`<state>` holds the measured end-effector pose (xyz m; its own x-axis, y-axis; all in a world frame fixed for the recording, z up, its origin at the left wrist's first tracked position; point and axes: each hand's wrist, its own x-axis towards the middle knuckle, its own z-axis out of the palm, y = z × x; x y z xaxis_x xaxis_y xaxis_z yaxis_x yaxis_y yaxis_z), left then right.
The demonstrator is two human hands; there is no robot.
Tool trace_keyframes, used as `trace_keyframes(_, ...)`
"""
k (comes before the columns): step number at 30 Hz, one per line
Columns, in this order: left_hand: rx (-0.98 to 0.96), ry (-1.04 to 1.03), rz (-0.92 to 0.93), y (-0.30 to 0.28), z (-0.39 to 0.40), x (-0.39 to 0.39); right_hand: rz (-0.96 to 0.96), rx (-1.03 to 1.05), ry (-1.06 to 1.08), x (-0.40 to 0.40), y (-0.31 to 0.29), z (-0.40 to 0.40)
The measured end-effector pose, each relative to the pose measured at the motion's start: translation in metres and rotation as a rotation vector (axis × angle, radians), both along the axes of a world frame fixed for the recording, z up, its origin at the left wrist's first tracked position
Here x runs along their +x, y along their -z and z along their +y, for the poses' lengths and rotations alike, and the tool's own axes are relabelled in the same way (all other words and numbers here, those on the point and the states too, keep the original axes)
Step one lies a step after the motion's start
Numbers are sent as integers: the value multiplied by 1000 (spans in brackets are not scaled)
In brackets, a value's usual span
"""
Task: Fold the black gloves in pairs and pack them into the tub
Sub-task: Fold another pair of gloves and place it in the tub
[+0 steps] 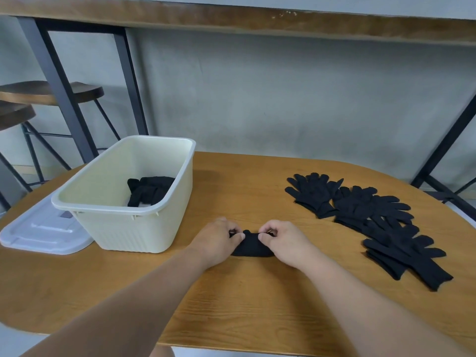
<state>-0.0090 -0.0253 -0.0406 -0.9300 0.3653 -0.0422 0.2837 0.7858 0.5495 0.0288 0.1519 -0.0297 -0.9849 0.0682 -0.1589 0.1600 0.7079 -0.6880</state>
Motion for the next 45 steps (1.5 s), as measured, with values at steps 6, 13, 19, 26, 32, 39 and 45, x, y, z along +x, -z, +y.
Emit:
trace_keyframes(6, -39, 107, 350, 0, 2, -4, 276, 208, -86, -4, 9, 4)
trace_keyframes(13, -186, 331, 436, 12, -17, 9, 391, 402, -339, 10, 15, 9)
trace_keyframes(19, -168, 302, 435, 19, -16, 13, 308, 469, -429, 18, 11, 12)
trace_keyframes(26, -331, 278, 387, 1, -2, 7, 311, 484, -380, 9, 7, 6)
trace_keyframes(32, -237, 219, 237, -46, -1, 6, 278, 420, -320, 8, -40, 11)
trace_keyframes(39, -142, 142, 133, -153, -22, -7, 205, 158, -250, -6, -132, -2)
trace_keyframes(45, -103, 49, 115, -211, -88, -29, 244, 98, -321, -47, -178, -63)
